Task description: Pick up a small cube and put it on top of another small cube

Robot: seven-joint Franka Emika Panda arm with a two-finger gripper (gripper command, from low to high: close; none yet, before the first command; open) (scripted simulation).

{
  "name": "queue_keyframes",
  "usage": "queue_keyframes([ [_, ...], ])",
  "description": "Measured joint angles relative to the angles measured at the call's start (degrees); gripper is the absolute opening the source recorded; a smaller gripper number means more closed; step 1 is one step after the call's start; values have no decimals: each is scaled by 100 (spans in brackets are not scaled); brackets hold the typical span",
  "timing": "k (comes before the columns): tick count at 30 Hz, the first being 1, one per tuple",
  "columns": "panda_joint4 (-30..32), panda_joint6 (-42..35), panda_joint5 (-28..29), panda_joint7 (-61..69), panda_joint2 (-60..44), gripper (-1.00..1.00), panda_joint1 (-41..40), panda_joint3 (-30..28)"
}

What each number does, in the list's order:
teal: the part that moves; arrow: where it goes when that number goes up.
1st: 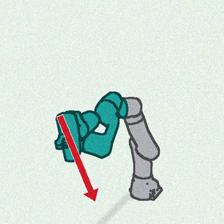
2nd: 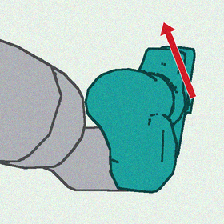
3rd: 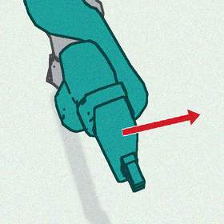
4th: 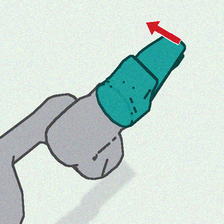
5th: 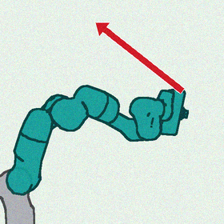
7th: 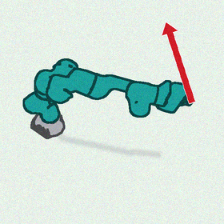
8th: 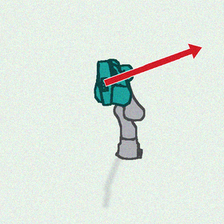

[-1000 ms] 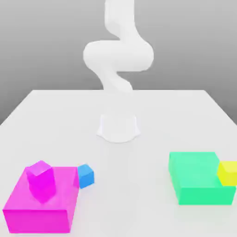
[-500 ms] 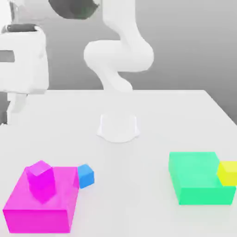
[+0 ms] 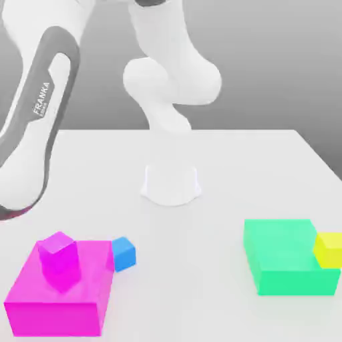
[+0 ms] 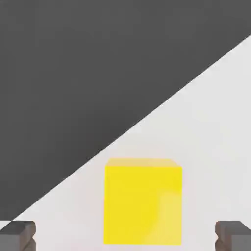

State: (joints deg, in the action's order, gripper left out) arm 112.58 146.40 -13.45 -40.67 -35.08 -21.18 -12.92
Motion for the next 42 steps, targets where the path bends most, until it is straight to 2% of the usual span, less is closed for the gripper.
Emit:
queue_keyframes([
  [1, -51, 149, -58, 38, -207, 0, -51, 59],
  [2, -81, 235, -91, 62, -328, -100, -83, 97],
  [8, -96, 278, -124, 85, -388, -100, -96, 113],
  [13, 114, -268, 76, -83, 368, -100, 133, -67],
  [29, 1853, -530, 449, -1621, 2535, -100, 2622, 1499],
  [32, 2250, -555, 643, -2050, 2989, -100, 3253, 1932],
  [36, 2701, -527, 1206, -3106, 3382, -100, 4791, 2682],
  [37, 2760, -382, 1349, -3307, 3282, -100, 5055, 2672],
  [38, 2810, -203, 1447, -3427, 3142, -100, 4941, 2595],
  [39, 2854, -7, 1528, -3511, 2982, 100, 4929, 2563],
  [42, 2854, -7, 1528, -3511, 2982, 100, 4928, 2563],
])
